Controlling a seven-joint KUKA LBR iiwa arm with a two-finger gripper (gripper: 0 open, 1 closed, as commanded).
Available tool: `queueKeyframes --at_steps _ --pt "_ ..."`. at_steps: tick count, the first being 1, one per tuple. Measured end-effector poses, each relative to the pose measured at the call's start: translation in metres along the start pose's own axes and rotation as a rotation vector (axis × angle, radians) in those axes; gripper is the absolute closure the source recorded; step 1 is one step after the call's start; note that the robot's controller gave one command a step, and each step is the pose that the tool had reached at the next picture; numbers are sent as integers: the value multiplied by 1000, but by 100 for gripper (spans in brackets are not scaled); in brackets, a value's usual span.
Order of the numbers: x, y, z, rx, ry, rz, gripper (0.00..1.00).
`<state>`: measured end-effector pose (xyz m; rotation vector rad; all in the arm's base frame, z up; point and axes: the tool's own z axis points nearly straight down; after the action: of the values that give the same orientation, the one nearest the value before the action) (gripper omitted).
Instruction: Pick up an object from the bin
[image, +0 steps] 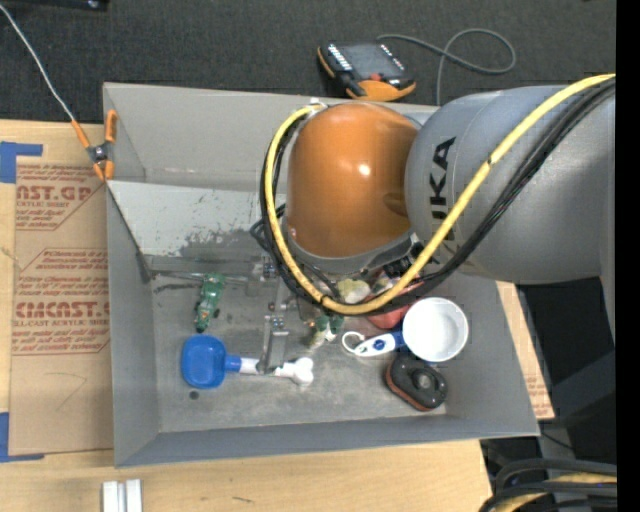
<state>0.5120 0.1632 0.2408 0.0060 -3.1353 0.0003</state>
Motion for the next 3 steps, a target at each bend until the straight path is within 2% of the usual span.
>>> queueKeyframes --at_steps 1,3 --pt "-2 -1 -5 -2 -8 3 0" --pt "-2 -1 -5 -2 -8 3 0"
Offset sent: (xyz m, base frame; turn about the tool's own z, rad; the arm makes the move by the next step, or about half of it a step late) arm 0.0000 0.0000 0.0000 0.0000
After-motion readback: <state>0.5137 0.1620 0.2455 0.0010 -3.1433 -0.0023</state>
